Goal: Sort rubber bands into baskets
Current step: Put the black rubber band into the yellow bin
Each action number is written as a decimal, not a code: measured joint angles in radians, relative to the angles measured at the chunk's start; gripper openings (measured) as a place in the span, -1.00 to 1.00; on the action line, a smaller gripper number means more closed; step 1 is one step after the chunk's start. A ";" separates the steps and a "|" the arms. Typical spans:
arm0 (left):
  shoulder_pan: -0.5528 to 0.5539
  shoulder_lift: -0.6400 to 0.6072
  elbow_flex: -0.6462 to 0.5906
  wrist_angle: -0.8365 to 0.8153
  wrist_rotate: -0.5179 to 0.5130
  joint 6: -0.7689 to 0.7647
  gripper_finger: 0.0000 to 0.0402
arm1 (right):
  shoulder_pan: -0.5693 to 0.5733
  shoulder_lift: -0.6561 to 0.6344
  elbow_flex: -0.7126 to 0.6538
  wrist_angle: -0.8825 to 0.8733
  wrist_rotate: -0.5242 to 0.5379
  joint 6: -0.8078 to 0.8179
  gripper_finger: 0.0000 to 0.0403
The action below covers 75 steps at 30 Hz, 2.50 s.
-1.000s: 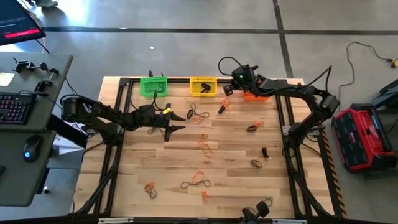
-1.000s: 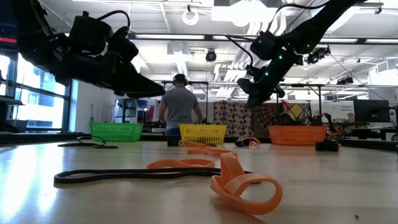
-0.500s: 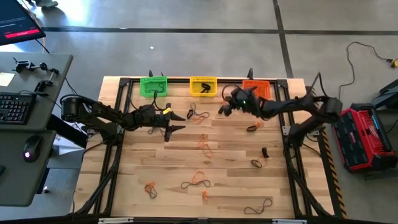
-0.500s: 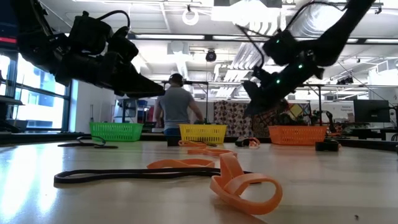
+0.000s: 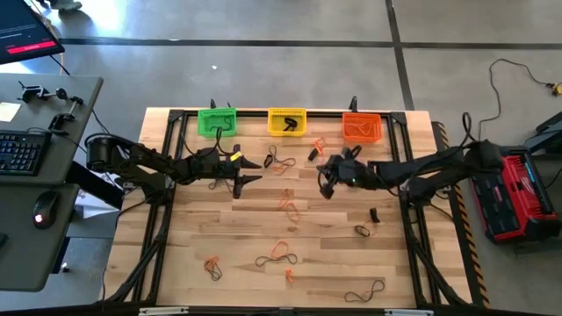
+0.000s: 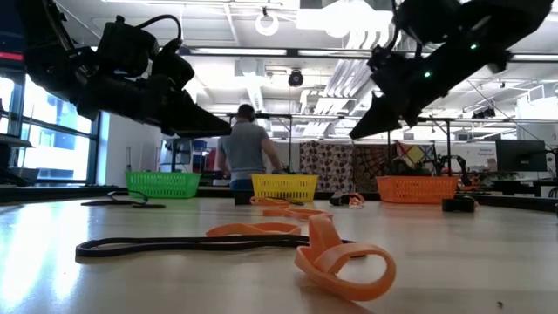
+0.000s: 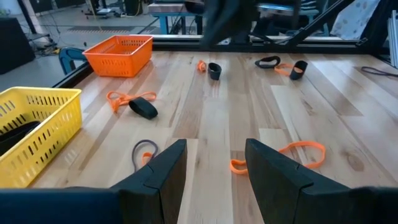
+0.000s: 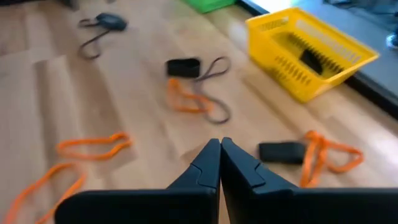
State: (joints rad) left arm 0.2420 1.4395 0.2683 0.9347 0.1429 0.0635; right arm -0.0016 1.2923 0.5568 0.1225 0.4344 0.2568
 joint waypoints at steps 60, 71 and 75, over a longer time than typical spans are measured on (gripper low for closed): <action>0.000 0.000 0.000 -0.002 0.000 -0.008 -0.22 | 0.573 -0.010 0.037 -0.478 -0.197 0.792 -0.14; 0.000 0.000 0.000 -0.002 0.000 -0.008 -0.22 | 0.605 -0.010 0.225 -0.886 -0.198 0.867 -0.14; 0.000 0.000 0.000 -0.002 0.000 -0.008 -0.22 | 0.605 -0.009 0.229 -0.930 -0.213 0.873 -0.14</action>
State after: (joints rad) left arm 0.2420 1.4395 0.2681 0.9329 0.1425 0.0555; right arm 0.6033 1.2835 0.7860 -0.8078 0.2216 1.1294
